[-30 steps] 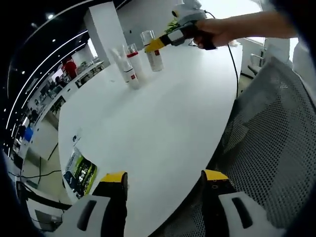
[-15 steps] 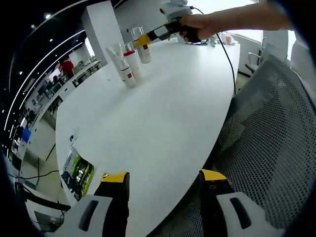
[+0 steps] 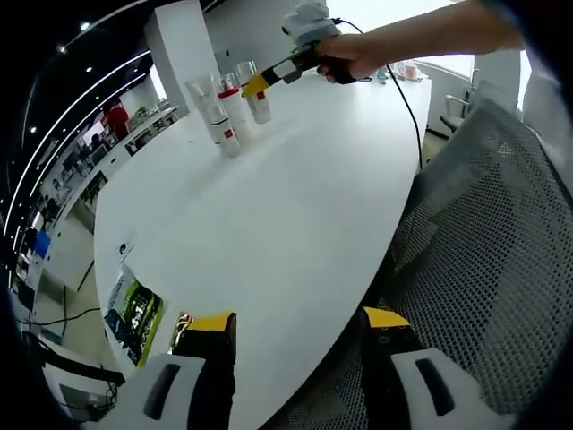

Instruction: Arrange the skincare products in the storage area until every visible bottle or jar stands upright without overlapping.

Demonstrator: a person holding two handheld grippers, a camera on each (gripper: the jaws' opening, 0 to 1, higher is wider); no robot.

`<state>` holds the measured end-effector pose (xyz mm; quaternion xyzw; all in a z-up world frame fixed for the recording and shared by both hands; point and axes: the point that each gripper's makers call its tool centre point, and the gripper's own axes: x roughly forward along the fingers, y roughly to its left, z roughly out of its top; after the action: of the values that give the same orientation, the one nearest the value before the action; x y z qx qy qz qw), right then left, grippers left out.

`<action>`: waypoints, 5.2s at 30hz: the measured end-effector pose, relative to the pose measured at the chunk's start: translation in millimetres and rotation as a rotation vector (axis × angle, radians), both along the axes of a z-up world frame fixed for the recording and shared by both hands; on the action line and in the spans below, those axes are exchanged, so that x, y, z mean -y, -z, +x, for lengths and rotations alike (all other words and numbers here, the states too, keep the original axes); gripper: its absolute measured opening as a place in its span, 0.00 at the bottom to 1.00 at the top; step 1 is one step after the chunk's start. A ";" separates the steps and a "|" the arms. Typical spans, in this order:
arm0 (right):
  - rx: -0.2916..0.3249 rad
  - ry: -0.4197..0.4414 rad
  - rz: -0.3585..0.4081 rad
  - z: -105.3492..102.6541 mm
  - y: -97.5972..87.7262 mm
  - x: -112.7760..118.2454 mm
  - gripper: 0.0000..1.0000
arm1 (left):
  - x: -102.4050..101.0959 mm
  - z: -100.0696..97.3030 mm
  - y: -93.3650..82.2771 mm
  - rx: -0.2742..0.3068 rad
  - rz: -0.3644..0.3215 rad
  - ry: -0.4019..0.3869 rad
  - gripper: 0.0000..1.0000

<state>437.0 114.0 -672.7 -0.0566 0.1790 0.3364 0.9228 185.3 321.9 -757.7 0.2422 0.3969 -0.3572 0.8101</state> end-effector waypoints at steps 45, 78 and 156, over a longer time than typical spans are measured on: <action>0.069 -0.013 -0.018 33.9 51.6 6.0 0.22 | -4.5 -6.1 10.7 -0.057 0.038 0.006 0.55; -0.081 0.091 -0.022 24.3 68.6 16.2 0.27 | -12.8 -1.6 11.0 -0.037 0.074 -0.022 0.54; -0.064 0.110 -0.027 -29.9 32.5 36.7 0.17 | -11.7 0.0 6.6 -0.017 0.071 -0.018 0.53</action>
<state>407.1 77.3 -705.2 -0.0487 0.2157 0.2844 0.9329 185.3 333.5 -764.4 0.2641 0.4182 -0.3378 0.8008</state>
